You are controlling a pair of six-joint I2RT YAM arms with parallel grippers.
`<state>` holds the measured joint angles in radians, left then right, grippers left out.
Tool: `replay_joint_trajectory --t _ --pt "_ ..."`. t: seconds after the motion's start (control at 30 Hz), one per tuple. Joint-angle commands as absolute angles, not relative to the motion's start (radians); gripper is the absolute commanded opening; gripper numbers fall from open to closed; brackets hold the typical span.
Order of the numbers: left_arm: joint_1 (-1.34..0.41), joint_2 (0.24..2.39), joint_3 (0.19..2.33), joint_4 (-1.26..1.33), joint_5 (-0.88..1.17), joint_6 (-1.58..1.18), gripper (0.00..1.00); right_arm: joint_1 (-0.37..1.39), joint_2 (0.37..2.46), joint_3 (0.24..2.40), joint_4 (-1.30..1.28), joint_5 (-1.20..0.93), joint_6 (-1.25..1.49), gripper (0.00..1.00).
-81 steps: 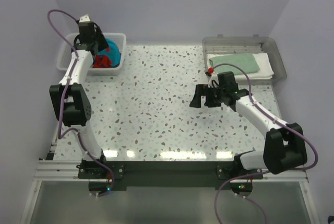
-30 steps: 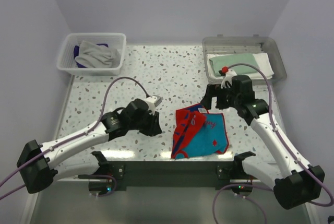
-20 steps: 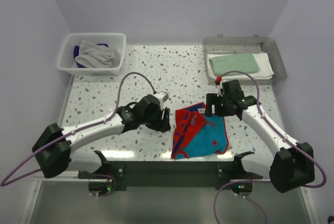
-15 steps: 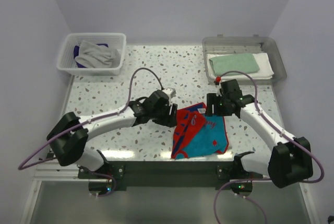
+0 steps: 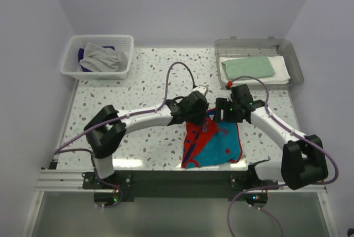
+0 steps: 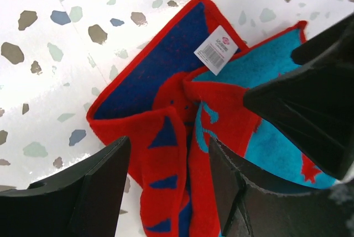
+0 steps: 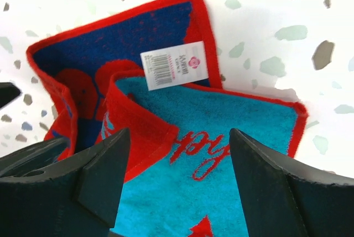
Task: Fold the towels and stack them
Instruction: Move the towel to the center of the board, then flatten out the crumpled towel
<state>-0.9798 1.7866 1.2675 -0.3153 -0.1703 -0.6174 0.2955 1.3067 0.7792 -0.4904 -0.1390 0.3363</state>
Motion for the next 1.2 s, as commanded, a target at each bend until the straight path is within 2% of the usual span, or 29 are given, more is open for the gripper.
replay_joint_trajectory --t 0.0,0.37,0.43,0.63,1.03,1.17 --pt "-1.002 1.856 1.340 -0.359 -0.308 -0.626 0.62 0.295 1.312 0.787 -0.445 -0.083 0.364 0.76" --pt "-1.014 1.950 1.419 -0.442 -0.472 -0.646 0.50 0.296 1.315 0.793 -0.446 -0.051 0.347 0.78" --pt "-1.014 1.939 1.398 -0.457 -0.489 -0.658 0.42 0.296 1.319 0.804 -0.445 -0.057 0.331 0.78" --pt "-1.003 1.868 1.278 -0.453 -0.517 -0.695 0.33 0.298 1.370 0.883 -0.446 -0.052 0.279 0.78" --pt "-0.922 1.718 1.085 -0.446 -0.482 -0.744 0.33 0.304 1.552 1.037 -0.437 -0.092 0.154 0.77" --pt "-0.882 1.681 1.034 -0.442 -0.451 -0.742 0.33 0.304 1.630 1.097 -0.460 -0.084 0.103 0.71"
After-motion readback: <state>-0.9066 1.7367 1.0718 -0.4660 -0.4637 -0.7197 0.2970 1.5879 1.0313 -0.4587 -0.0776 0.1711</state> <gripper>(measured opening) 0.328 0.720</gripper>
